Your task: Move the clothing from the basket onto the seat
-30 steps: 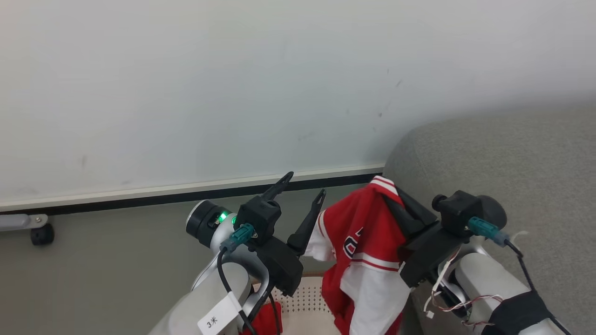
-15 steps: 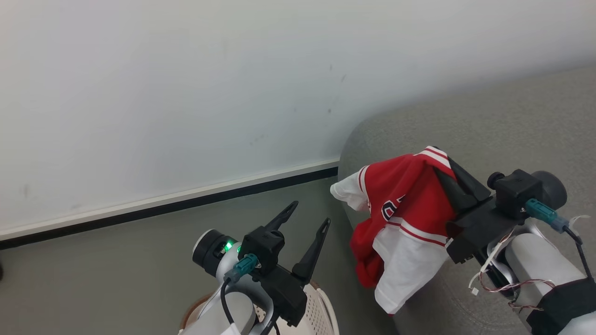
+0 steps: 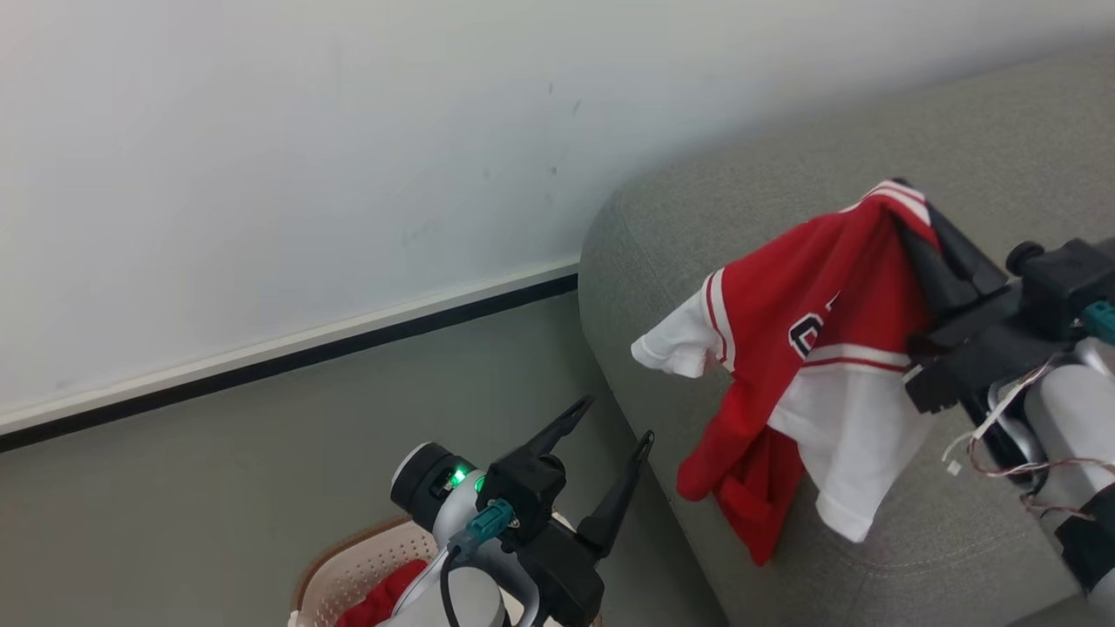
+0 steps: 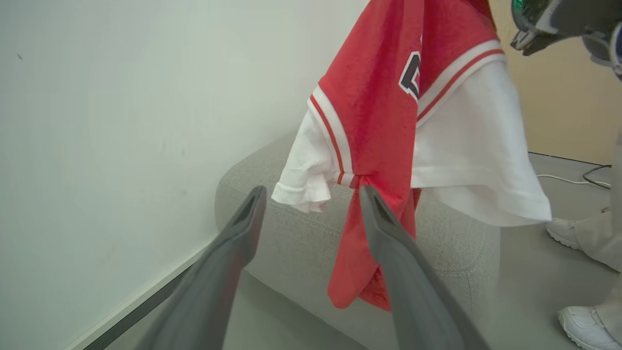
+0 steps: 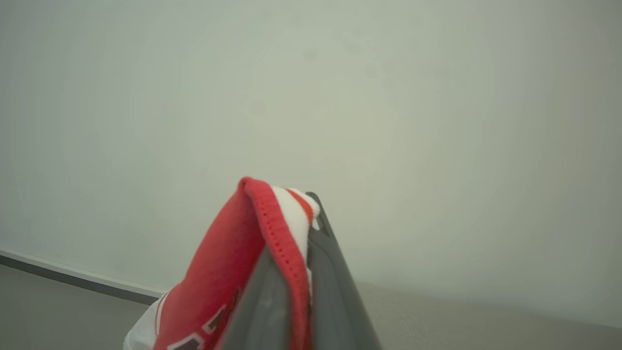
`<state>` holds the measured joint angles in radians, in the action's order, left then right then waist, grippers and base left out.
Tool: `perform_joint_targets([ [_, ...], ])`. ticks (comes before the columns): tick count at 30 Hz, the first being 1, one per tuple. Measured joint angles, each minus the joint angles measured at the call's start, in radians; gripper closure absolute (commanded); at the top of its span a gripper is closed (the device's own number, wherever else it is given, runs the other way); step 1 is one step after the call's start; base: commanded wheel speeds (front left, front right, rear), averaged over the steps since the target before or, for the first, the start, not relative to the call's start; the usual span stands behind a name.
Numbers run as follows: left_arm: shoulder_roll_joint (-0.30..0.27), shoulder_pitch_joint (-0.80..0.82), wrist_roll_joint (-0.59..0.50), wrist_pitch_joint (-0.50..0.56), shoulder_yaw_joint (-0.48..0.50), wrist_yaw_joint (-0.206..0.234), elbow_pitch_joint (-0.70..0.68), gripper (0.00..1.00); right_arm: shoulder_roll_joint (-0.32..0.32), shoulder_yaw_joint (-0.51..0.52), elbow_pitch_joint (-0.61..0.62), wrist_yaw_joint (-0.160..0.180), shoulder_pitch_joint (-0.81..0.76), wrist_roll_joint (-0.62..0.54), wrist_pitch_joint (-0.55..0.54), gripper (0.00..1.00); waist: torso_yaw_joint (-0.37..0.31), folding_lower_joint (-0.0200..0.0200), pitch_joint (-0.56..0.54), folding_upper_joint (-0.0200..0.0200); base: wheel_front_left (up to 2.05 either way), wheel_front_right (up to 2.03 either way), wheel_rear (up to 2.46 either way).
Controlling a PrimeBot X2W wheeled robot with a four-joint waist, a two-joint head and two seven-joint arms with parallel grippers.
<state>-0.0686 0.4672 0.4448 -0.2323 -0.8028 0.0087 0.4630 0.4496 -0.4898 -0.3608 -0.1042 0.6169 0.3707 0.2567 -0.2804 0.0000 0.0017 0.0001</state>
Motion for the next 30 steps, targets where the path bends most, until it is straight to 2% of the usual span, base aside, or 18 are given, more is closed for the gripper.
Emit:
perform_joint_targets([
  [5,0.000,0.000,-0.009,0.000,-0.010,0.008,-0.033,0.00,0.018,0.041,0.009,0.003,0.094,0.007,-0.010,1.00,0.000,0.0000,0.045,0.0000,0.00,0.00,0.00],
  [12,-0.014,0.009,-0.037,0.004,-0.021,0.011,-0.084,0.00,0.068,0.095,0.004,0.003,0.322,0.002,-0.039,1.00,0.010,0.0001,0.128,0.0001,0.00,0.00,0.00],
  [20,-0.047,0.064,-0.084,0.018,-0.026,0.019,-0.172,0.00,0.125,0.171,-0.114,-0.001,0.588,0.008,-0.073,1.00,0.029,0.0002,0.239,0.0001,0.00,0.00,0.00],
  [30,-0.087,0.137,-0.139,0.047,-0.020,0.036,-0.281,0.00,0.195,0.245,-0.243,0.009,0.710,0.021,-0.098,1.00,0.053,0.0002,0.384,0.0001,0.00,0.00,0.00],
])
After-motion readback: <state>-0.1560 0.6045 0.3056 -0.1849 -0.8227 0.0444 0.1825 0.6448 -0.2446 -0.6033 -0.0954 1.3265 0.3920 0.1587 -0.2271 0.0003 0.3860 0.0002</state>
